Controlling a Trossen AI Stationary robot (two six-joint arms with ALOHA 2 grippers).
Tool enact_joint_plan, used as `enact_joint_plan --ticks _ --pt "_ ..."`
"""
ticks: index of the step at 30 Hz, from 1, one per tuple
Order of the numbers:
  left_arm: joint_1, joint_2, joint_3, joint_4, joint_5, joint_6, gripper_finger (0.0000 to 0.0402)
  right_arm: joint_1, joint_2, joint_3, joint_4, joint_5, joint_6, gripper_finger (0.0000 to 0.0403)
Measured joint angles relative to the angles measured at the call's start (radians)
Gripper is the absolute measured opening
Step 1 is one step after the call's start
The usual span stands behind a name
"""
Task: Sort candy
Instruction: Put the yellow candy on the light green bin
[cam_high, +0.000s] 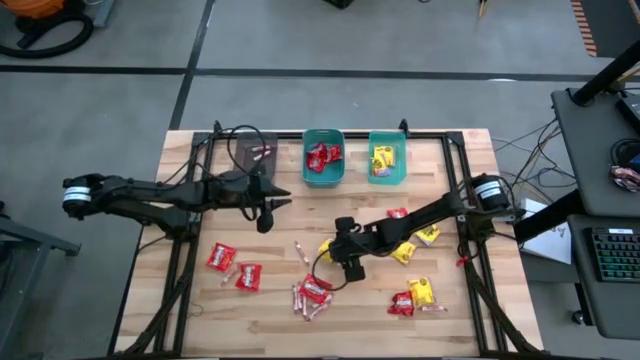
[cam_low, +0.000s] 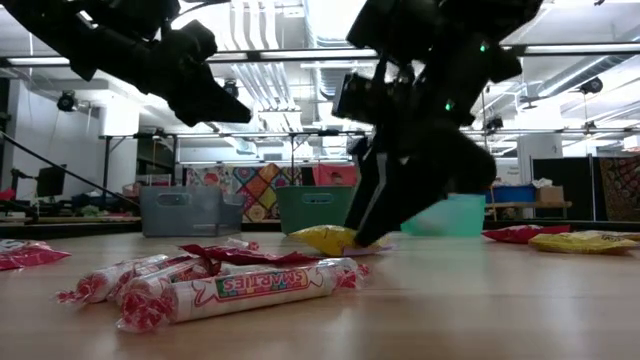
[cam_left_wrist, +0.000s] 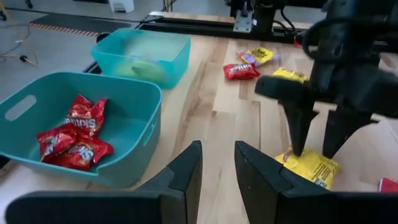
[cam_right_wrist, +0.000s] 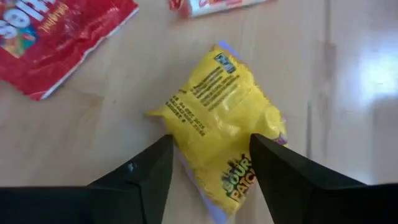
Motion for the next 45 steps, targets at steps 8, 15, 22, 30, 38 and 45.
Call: enact_joint_plan --ticks 8,15,22,30,38,45 --pt "0.000 0.036 0.000 0.011 0.013 -0.027 0.0079 -0.028 0.029 0.001 0.009 0.003 0.040 0.0094" --pt "-0.002 0.068 -0.001 0.093 0.146 -0.012 0.0079 -0.037 -0.030 -0.004 -0.014 -0.005 0.025 0.0016" --pt "-0.006 0.069 -0.002 0.225 0.416 0.069 0.0079 -0.063 -0.203 -0.125 0.170 -0.103 0.035 0.0010" --pt "-0.036 0.134 -0.002 0.331 0.466 0.123 0.0114 -0.109 -0.269 -0.409 1.005 -0.286 0.146 0.0009" --pt "-0.093 0.322 0.002 0.691 0.474 0.148 0.0199 -0.116 -0.201 -0.415 1.278 -0.320 0.257 0.0009" --pt "-0.096 0.441 0.046 0.780 0.565 0.123 0.0225 -0.116 -0.177 -0.337 1.214 -0.385 0.266 0.0009"
